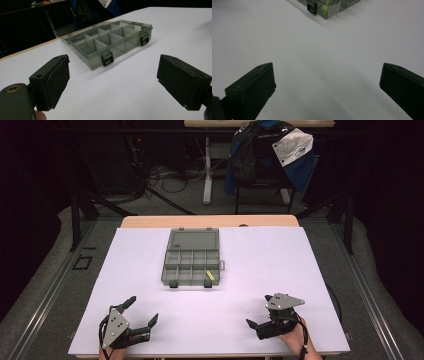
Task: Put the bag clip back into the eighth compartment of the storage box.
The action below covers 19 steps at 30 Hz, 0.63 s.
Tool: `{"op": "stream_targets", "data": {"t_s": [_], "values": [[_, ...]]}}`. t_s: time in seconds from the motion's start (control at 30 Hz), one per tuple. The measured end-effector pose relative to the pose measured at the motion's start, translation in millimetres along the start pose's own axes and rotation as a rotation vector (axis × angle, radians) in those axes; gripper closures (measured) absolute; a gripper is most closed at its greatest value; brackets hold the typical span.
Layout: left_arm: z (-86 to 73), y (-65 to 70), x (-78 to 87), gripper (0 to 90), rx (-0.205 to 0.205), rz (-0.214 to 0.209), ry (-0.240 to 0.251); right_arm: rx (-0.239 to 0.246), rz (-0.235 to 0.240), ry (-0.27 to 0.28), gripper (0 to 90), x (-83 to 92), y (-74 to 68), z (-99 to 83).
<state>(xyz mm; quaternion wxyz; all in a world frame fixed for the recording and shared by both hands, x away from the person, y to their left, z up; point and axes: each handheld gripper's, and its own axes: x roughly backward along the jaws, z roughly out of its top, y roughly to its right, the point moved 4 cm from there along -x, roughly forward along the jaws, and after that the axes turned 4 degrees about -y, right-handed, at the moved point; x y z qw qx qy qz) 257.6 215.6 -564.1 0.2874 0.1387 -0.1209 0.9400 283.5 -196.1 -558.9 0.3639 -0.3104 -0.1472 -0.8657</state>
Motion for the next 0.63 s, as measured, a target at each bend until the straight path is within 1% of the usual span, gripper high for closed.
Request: {"op": "stream_targets", "data": {"t_s": [0.13, 0.2, 0.23, 0.3, 0.4, 0.43, 0.47, 0.5, 0.53, 0.63], "values": [[0.0, 0.3, -0.3, 11.0, 0.000, -0.002, -0.001, 0.007, -0.014, 0.015, 0.0, 3.6, 0.4, -10.5], [-0.1, 0.3, -0.6, 10.9, -0.004, -0.003, -0.002, 0.009, -0.028, 0.018, 0.0, 4.5, 0.5, -14.9], [-0.1, 0.3, -0.7, 10.9, -0.005, -0.004, -0.003, 0.016, -0.040, 0.025, 0.0, 5.4, 0.6, -17.8], [-0.2, 0.4, -0.9, 10.9, -0.008, -0.004, -0.005, 0.015, -0.046, 0.040, 0.0, 7.1, 0.6, -21.5], [-0.6, 0.6, -1.2, 10.9, -0.003, -0.007, -0.007, 0.028, -0.062, 0.058, 0.0, 8.7, -0.6, -25.2], [-0.6, 0.5, -1.3, 10.9, -0.003, -0.007, -0.007, 0.038, -0.071, 0.053, 0.0, 10.4, -0.9, -26.7], [-0.7, 0.4, -1.3, 10.9, -0.003, -0.007, -0.007, 0.037, -0.079, 0.066, 0.0, 10.0, -1.3, -27.1], [-0.7, 0.3, -1.4, 10.9, -0.004, -0.007, -0.008, 0.045, -0.073, 0.074, 0.0, 10.0, -1.5, -27.7], [-0.7, 0.3, -1.5, 10.9, -0.004, -0.006, -0.008, 0.048, -0.085, 0.070, 0.0, 9.6, -1.3, -28.5], [-0.6, 0.3, -2.0, 10.9, -0.007, -0.005, -0.009, 0.034, -0.084, 0.074, 0.0, 9.4, 0.1, -29.7]]}}
